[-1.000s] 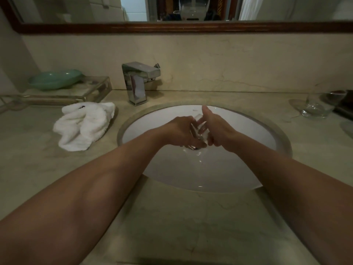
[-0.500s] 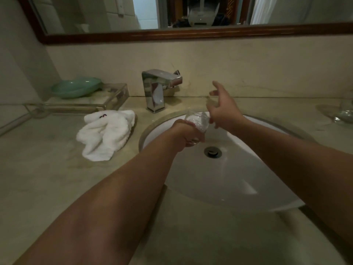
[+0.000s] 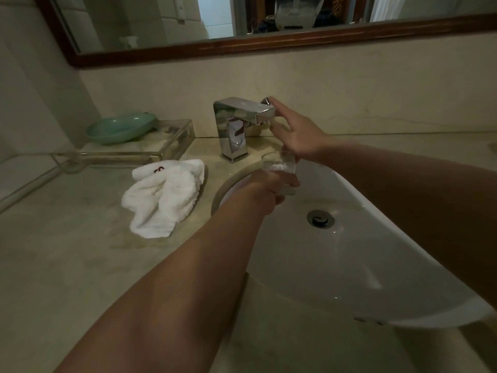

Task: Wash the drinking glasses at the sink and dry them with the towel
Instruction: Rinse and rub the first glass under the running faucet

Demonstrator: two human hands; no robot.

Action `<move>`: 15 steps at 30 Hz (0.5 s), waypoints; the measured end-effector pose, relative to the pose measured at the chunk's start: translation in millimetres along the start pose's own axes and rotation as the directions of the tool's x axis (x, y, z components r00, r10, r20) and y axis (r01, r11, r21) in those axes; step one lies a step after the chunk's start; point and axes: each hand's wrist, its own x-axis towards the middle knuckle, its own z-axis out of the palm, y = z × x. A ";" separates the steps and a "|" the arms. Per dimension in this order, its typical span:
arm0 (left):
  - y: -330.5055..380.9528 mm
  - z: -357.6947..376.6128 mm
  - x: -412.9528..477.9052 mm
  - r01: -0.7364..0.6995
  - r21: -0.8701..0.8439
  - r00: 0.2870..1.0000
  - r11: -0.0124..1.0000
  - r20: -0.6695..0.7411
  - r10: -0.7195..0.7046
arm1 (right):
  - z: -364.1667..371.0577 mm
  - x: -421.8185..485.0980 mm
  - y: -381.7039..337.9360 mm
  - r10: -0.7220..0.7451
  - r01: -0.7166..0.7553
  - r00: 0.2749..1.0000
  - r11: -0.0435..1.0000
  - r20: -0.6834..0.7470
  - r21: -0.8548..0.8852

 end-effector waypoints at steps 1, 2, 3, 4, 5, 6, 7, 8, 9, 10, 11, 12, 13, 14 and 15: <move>0.5 -0.2 1.2 0.008 -0.001 1.000 1.000 -0.005 -0.008 | 2.8 2.5 -0.1 -0.035 0.036 0.999 0.999 0.016 -0.033; 1.2 -0.9 2.4 0.017 -0.005 1.000 1.000 -0.009 -0.017 | 6.9 5.8 0.0 -0.059 0.060 0.998 0.997 0.019 -0.047; 2.0 -2.0 3.6 0.020 -0.011 1.000 1.000 -0.009 -0.020 | 11.5 10.1 1.0 -0.058 0.058 0.998 0.998 0.001 -0.024; 2.8 -2.5 3.1 0.022 -0.026 1.000 0.999 -0.006 -0.022 | 15.6 14.7 2.6 -0.050 0.050 0.998 0.999 -0.043 0.010; 3.6 -3.1 3.3 0.020 -0.044 1.000 0.999 -0.001 -0.020 | 18.3 19.4 2.5 -0.042 0.046 0.992 0.998 -0.115 0.033; 4.4 -3.1 3.2 0.023 -0.058 1.000 0.998 0.012 -0.022 | 19.6 24.3 1.8 -0.026 0.039 0.981 0.997 -0.193 0.065; 4.6 -3.1 3.1 0.027 -0.060 0.999 0.998 0.029 -0.025 | 20.4 28.9 -1.2 0.012 0.021 0.967 0.991 -0.253 0.130; 4.9 -2.9 1.9 0.028 -0.057 0.999 0.998 0.039 -0.026 | 20.7 33.3 -6.0 0.064 -0.001 0.957 0.976 -0.284 0.218; 5.0 -2.8 1.4 0.023 -0.054 0.999 0.998 0.038 -0.021 | 20.4 36.8 -11.9 0.110 -0.022 0.948 0.959 -0.299 0.282; 5.2 -2.4 0.9 0.021 -0.063 0.999 0.998 0.034 -0.019 | 20.5 41.0 -15.6 0.141 -0.042 0.938 0.953 -0.315 0.300; 5.3 -2.3 1.2 0.019 -0.077 1.000 0.997 0.022 -0.017 | 20.6 45.4 -17.5 0.162 -0.069 0.929 0.959 -0.334 0.276; 5.7 -2.4 0.5 0.015 -0.093 1.000 0.996 0.010 -0.014 | 20.7 49.2 -17.2 0.176 -0.094 0.920 0.966 -0.350 0.241; 5.6 -2.5 0.0 0.010 -0.103 1.000 0.995 0.003 -0.010 | 20.3 50.3 -15.8 0.197 -0.132 0.913 0.971 -0.357 0.200; 5.7 -2.4 -0.6 0.009 -0.108 1.000 0.994 0.002 -0.008 | 20.4 50.9 -14.0 0.208 -0.161 0.910 0.975 -0.360 0.156; 5.1 -2.6 -0.5 0.007 -0.111 1.000 0.994 0.006 -0.006 | 20.7 49.2 -13.8 0.206 -0.174 0.917 0.977 -0.342 0.123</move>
